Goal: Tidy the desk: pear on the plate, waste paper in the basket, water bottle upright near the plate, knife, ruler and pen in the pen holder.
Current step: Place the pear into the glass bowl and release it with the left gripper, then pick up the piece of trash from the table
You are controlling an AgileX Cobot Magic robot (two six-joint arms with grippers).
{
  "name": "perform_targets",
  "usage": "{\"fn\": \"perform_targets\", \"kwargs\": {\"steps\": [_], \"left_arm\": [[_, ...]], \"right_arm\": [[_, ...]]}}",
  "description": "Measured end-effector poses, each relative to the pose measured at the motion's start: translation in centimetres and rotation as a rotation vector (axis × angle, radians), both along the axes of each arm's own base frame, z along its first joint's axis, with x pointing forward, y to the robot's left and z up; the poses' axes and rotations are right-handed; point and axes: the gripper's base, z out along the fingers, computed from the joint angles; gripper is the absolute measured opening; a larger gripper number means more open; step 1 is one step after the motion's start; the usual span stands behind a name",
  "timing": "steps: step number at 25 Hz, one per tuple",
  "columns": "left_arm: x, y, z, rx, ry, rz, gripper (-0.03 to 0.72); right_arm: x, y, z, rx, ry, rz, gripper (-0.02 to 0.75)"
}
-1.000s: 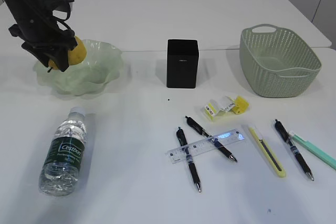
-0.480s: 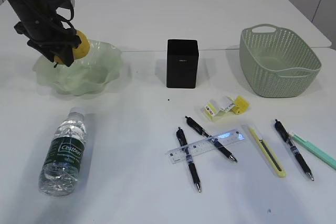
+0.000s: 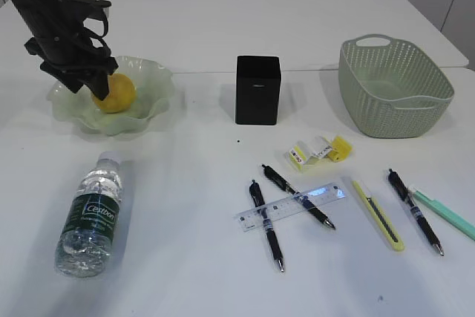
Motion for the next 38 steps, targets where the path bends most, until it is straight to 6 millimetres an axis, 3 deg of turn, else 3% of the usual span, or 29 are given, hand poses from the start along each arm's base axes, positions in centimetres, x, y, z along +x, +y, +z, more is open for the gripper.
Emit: {"fn": "perform_targets", "kwargs": {"steps": [14,24,38], "left_arm": [[0.0,0.0,0.4,-0.001,-0.010,0.000,0.414],[-2.4,0.3,7.7,-0.012,-0.101,-0.002,0.413],[-6.2,0.8,12.6,-0.023,-0.106,0.018,0.412]], "right_arm": [[0.0,0.0,0.0,0.000,0.000,0.000,0.320],[0.0,0.0,0.0,0.000,0.000,0.000,0.320],[-0.5,-0.2,-0.5,-0.018,0.079,-0.005,0.320]]}}
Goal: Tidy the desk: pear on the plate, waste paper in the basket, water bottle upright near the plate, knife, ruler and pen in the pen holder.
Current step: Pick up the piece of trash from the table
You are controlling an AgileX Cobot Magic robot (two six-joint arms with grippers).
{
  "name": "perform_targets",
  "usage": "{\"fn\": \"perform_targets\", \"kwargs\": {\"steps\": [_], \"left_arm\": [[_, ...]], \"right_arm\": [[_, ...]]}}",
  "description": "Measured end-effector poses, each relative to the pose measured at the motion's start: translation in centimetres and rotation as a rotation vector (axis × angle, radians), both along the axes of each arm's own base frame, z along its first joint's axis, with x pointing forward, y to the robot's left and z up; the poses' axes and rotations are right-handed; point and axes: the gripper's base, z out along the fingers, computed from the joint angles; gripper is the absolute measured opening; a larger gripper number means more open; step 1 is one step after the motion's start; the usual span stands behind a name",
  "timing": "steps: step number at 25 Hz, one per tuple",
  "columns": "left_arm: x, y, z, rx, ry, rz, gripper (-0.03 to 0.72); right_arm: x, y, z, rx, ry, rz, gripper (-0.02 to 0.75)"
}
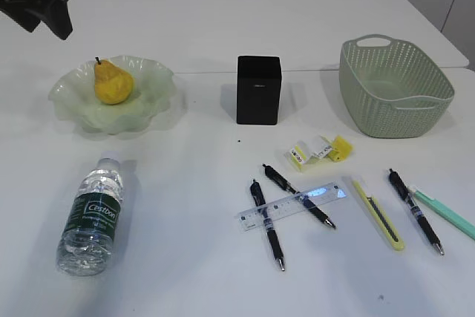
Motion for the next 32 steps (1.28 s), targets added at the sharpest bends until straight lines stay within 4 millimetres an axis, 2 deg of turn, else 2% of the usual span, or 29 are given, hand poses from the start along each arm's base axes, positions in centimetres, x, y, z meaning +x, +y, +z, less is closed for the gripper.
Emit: {"fn": "perform_targets", "kwargs": {"steps": [7,15,23,32], "left_arm": [[-3.6,0.7,-1.1,0.012,0.092,0.007,0.412],[-10.0,1.3,-0.5,-0.026,0.068,0.013,0.411],[-16.4,2.2,-1.9,-0.071,0.010,0.111,0.410],[-22.3,2.9,-3.9,-0.120,0.017,0.200,0.410]], "right_arm": [[-0.1,0.0,0.5,-0.002,0.011,-0.002,0.319],[-0.5,-0.1,0.3,-0.013,0.055,-0.005,0.319],[-0.7,0.0,0.3,0.000,0.081,-0.006,0.319],[-0.8,0.1,0.2,0.024,0.101,-0.004,0.319]]}}
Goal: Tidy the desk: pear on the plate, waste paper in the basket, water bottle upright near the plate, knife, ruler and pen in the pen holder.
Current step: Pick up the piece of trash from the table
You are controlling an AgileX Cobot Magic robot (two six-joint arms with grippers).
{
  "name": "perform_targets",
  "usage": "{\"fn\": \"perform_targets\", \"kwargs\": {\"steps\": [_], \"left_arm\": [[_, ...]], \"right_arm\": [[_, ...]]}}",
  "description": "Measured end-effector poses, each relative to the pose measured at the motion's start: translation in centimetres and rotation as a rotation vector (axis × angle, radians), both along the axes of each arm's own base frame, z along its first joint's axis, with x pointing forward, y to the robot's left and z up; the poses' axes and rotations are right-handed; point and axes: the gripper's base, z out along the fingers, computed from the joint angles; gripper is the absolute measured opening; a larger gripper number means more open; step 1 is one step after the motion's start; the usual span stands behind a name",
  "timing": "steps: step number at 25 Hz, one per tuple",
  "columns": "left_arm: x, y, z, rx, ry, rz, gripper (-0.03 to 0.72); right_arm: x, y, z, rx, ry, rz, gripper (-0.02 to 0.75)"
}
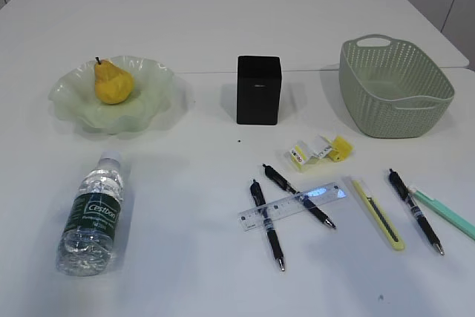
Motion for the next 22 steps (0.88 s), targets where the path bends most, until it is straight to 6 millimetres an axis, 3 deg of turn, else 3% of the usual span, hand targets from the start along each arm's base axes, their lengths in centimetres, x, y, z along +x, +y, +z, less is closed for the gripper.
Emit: {"fn": "perform_targets", "kwargs": {"steps": [8,22], "left_arm": [[-2.1,0.3,0.0,-0.006,-0.018,0.002,0.408],[-2.2,0.3,0.2,-0.002,-0.030,0.002,0.406]], "right_arm": [[1.0,0.3,-0.3,-0.047,0.023,0.066,0.319],[12.2,3.1,0.6,-0.111,0.149,0.189,0.319]]}}
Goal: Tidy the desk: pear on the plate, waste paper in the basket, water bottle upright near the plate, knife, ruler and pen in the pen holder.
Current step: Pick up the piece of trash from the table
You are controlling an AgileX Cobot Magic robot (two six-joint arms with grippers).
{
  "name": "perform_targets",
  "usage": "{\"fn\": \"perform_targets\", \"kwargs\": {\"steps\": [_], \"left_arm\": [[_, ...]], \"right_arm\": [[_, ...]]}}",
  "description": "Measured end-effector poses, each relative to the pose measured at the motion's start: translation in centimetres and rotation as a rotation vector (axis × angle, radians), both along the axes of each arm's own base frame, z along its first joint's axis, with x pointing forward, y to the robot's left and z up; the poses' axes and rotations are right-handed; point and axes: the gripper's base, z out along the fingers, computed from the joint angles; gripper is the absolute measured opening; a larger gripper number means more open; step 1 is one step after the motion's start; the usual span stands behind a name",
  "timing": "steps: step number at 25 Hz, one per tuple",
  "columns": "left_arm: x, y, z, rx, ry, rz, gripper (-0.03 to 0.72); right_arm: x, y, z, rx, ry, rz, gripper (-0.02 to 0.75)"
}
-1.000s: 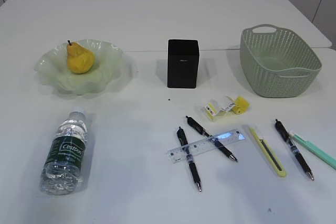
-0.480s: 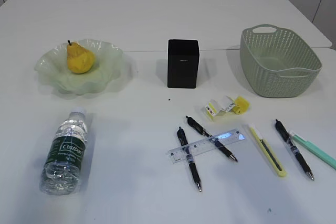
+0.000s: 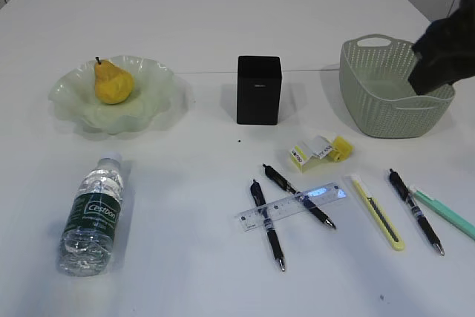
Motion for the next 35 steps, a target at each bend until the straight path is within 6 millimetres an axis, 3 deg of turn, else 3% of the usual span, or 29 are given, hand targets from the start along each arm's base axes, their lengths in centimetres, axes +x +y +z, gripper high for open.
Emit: {"fn": "perform_targets", "kwargs": {"steps": [6,14,20,27,35], "left_arm": [[0.0,0.0,0.0,0.000,0.000,0.000,0.404],[0.0,0.0,0.0,0.001,0.004,0.000,0.404],[0.0,0.0,0.0,0.001,0.004,0.000,0.403],[-0.1,0.0,-0.1,0.003,0.017,-0.001,0.403],[-0.2,0.0,-0.1,0.003,0.020,-0.002,0.403]], "right_arm": [[4.6,1.8,-1.2,0.077,0.110,-0.037,0.319],[9.4,2.9,-4.6,0.072,0.181,-0.057,0.332],[11.8,3.5,-7.7,0.065,0.222,-0.064,0.419],[14.2,4.1,-11.7,0.045,0.281,-0.049,0.589],[15.3,4.3,-14.8,0.035,0.328,-0.053,0.615]]}}
